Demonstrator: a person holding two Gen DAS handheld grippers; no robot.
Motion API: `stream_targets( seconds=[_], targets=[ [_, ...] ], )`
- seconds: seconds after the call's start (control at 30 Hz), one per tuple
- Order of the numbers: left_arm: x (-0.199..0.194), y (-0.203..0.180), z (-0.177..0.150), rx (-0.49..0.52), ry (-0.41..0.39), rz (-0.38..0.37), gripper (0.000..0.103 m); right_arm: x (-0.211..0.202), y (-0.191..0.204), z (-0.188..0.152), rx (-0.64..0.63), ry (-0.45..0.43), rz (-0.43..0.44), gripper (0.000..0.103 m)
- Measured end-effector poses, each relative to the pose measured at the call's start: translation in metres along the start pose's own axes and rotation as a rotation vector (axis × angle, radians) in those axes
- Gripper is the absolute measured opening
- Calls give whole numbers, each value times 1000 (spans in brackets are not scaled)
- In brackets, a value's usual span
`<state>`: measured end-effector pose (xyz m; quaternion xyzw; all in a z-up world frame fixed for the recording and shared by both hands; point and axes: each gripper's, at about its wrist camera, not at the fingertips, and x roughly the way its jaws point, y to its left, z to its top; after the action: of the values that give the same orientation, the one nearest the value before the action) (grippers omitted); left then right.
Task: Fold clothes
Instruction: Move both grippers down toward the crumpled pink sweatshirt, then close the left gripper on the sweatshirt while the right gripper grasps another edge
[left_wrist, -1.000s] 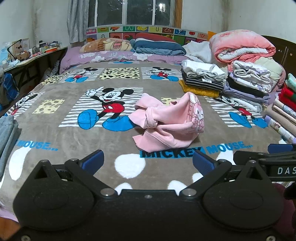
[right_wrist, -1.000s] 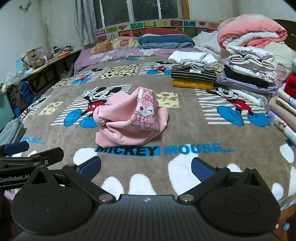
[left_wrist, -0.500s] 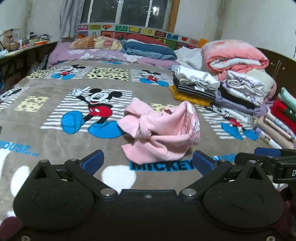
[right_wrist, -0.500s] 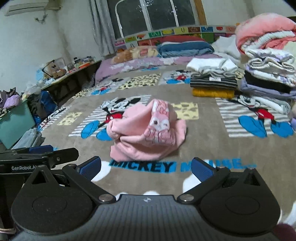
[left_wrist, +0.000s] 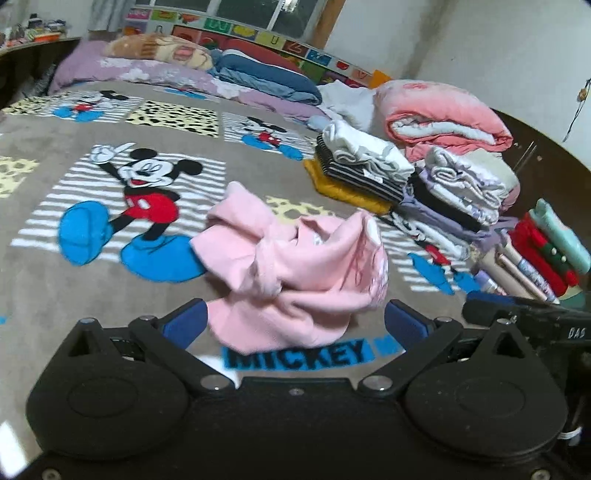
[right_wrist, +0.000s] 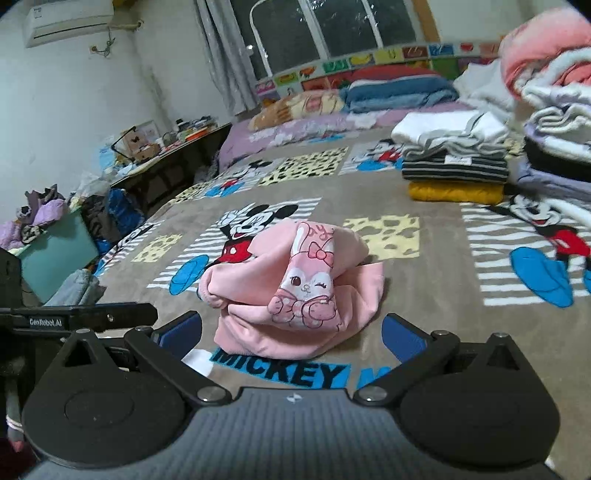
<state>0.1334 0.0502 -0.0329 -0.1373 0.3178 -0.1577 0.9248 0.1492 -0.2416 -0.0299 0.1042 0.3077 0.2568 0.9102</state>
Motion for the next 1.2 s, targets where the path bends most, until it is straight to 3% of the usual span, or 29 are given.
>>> stream_targets(
  seconds=[0.2, 0.3, 0.4, 0.57, 0.63, 0.67, 0.8, 0.9, 1.07, 1.2],
  targets=[
    [35, 19, 29, -58, 40, -63, 98, 21, -14, 14, 12, -14, 64, 103],
    [54, 28, 38, -63, 75, -77, 87, 31, -23, 16, 42, -18, 88, 103],
    [75, 40, 45, -91, 130, -99, 67, 41, -32, 15, 68, -12, 105, 103],
    [97, 49, 52, -97, 210, -150, 57, 49, -42, 6, 114, 0, 122, 103],
    [103, 46, 52, -87, 240, -170, 39, 49, -45, 2, 133, 1, 129, 103],
    [104, 43, 52, -77, 253, -178, 35, 48, -46, 0, 142, -1, 128, 103],
    [97, 23, 46, 25, 241, -186, 21, 42, -47, -7, 173, -12, 128, 102],
    [74, -2, 34, 192, 181, -172, 17, 33, -44, -10, 158, -25, 141, 100],
    [38, -47, -11, 522, 75, -100, 11, 10, -33, -8, 40, -32, 139, 91],
    [17, -63, -51, 667, 31, -71, 8, -9, -24, -5, -64, -35, 126, 82]
  ],
)
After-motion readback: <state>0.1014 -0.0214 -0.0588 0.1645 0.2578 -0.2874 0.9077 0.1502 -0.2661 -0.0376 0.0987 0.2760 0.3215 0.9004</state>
